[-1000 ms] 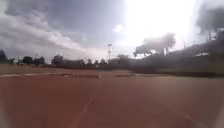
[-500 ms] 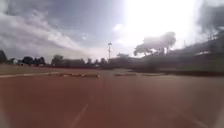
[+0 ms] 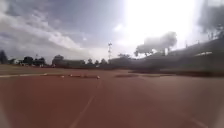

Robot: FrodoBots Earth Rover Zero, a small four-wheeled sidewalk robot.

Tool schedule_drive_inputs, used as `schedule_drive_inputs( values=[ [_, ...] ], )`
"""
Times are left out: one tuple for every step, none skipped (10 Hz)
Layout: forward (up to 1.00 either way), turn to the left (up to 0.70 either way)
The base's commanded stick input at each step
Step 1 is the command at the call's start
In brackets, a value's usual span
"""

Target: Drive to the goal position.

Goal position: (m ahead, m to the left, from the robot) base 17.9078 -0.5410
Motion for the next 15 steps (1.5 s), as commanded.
schedule_drive_inputs(
  values=[
    [0.70, 0.00],
    [0.70, 0.00],
    [0.70, 0.00],
    [0.70, 0.00],
    [0.70, 0.00],
    [0.70, 0.00],
    [0.70, 0.00],
    [0.70, 0.00],
    [0.70, 0.00],
    [0.70, 0.00],
    [0.70, 0.00],
    [0.70, 0.00],
    [0.70, 0.00],
    [0.70, 0.00],
    [0.70, 0.00]
  ],
)
